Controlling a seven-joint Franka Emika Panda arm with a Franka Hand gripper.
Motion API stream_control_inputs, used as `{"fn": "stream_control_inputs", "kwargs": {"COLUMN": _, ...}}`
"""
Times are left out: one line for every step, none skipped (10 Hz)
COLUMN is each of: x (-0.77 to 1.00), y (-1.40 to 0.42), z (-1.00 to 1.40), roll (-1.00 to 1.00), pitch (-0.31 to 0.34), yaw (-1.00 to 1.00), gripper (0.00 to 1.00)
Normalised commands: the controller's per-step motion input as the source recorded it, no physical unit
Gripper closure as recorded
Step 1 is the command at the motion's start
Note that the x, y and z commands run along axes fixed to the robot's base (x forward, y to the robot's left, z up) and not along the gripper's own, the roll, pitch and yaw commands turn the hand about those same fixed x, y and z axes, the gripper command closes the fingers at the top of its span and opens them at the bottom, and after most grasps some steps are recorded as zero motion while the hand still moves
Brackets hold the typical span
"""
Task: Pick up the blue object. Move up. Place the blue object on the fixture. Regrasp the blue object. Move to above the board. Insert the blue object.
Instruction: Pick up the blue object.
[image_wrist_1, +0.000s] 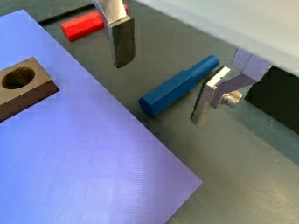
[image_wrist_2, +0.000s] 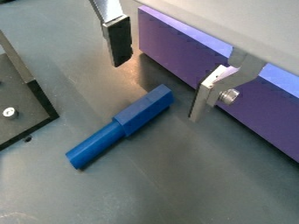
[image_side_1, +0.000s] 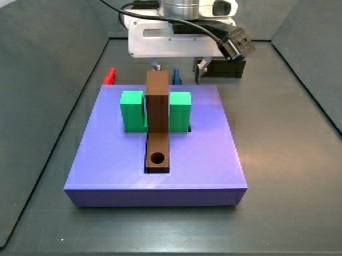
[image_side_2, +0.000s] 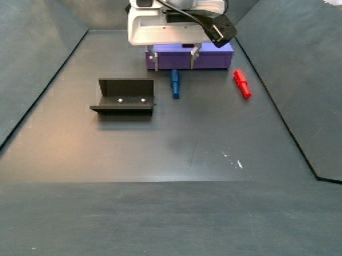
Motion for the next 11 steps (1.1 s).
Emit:
{"fn": "stream_control_inputs", "kwargs": {"x": 0.05, "y": 0.00, "z": -0.27, "roll": 0.11, "pitch": 0.000, "yaw": -0.31, "gripper": 0.00}}
{"fn": "stream_control_inputs", "kwargs": {"x": 0.00, "y": 0.00, "z": -0.21, "roll": 0.14, "pitch": 0.000, "yaw": -0.32, "gripper": 0.00}}
{"fn": "stream_control_inputs", "kwargs": {"x": 0.00, "y": 0.00, "z": -0.23, "roll": 0.16, "pitch": 0.000, "yaw": -0.32, "gripper": 0.00}}
{"fn": "stream_control_inputs", "kwargs": {"x": 0.00, "y": 0.00, "z": -0.16, "roll": 0.09, "pitch": 0.000, "yaw": -0.25, "gripper": 0.00}}
{"fn": "stream_control_inputs", "kwargs": {"x": 0.00, "y": 0.01, "z": -0.09, "roll": 0.02, "pitch": 0.000, "yaw": -0.02, "gripper": 0.00}}
{"fn": "stream_control_inputs", "kwargs": {"x": -0.01, "y": 0.06, "z": -0.17, "roll": 0.00, "pitch": -0.011, "yaw": 0.00, "gripper": 0.00}}
{"fn": "stream_control_inputs", "kwargs": {"x": 0.00, "y": 0.09, "z": -0.17, "roll": -0.01, "pitch": -0.029, "yaw": 0.00, "gripper": 0.00}}
{"fn": "stream_control_inputs", "kwargs": {"x": -0.01, "y": 0.00, "z": -0.08, "roll": -0.05, "pitch": -0.044, "yaw": 0.00, "gripper": 0.00}}
{"fn": "stream_control_inputs", "kwargs": {"x": -0.05, "y": 0.00, "z": -0.22, "roll": -0.07, "pitch": -0.063, "yaw": 0.00, "gripper": 0.00}}
{"fn": "stream_control_inputs", "kwargs": {"x": 0.00, "y": 0.00, "z": 0.00, "roll": 0.00, "pitch": 0.000, "yaw": 0.00, "gripper": 0.00}}
{"fn": "stream_control_inputs", "kwargs": {"x": 0.00, "y": 0.00, "z": 0.00, "roll": 0.00, "pitch": 0.000, "yaw": 0.00, "gripper": 1.00}}
